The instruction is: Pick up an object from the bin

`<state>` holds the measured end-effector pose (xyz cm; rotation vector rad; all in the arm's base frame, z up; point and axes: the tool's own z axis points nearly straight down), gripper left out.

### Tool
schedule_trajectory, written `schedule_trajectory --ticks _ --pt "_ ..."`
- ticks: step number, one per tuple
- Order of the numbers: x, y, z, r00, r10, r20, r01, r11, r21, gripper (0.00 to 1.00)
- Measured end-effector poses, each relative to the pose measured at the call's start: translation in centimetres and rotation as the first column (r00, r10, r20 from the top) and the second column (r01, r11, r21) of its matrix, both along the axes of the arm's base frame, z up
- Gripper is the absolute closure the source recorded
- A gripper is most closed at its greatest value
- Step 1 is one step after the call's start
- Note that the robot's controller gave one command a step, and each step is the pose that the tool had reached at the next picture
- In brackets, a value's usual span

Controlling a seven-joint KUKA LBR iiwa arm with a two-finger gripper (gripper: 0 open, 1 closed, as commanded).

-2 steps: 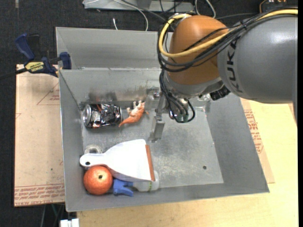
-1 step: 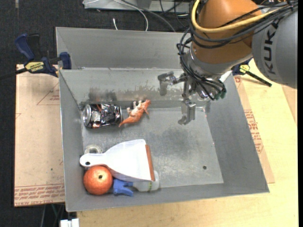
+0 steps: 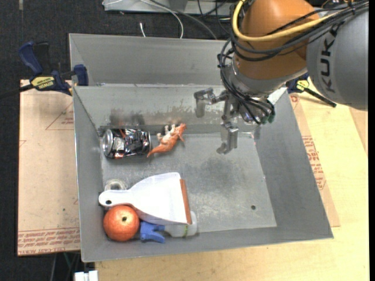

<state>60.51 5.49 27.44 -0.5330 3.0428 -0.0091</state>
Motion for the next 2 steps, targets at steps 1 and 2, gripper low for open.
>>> schedule_trajectory --ticks 1,2 --pt "-0.5 1.9 0.1 0.983 -0.182 -0.004 0.182 0.983 0.011 0.0" --pt "-0.7 1.8 -3.9 0.988 -0.154 -0.015 0.155 0.988 0.012 1.0"
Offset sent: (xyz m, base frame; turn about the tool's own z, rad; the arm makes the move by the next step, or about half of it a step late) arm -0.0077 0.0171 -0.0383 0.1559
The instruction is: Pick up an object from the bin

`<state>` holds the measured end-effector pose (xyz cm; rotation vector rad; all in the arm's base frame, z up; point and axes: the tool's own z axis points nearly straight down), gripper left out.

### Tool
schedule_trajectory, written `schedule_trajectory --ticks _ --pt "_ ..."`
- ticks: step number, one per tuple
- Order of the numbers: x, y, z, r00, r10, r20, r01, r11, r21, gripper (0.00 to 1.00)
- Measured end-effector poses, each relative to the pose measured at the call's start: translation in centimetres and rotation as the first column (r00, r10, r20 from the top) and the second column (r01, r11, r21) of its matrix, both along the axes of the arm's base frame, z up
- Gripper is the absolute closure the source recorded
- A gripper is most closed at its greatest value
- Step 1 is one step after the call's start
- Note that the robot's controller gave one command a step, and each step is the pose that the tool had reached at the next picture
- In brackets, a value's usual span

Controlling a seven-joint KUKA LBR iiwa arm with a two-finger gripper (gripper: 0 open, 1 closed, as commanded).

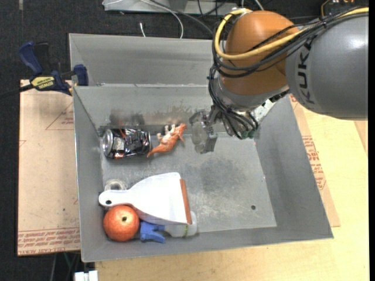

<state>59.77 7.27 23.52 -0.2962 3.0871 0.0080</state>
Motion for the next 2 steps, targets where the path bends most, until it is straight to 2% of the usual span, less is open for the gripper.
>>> schedule_trajectory --ticks 1,2 --pt "0.0 0.0 0.1 1.0 0.0 0.002 0.0 1.0 0.0 1.0" --pt "4.1 -7.4 -4.0 0.985 0.172 0.003 -0.172 0.985 -0.009 1.0"
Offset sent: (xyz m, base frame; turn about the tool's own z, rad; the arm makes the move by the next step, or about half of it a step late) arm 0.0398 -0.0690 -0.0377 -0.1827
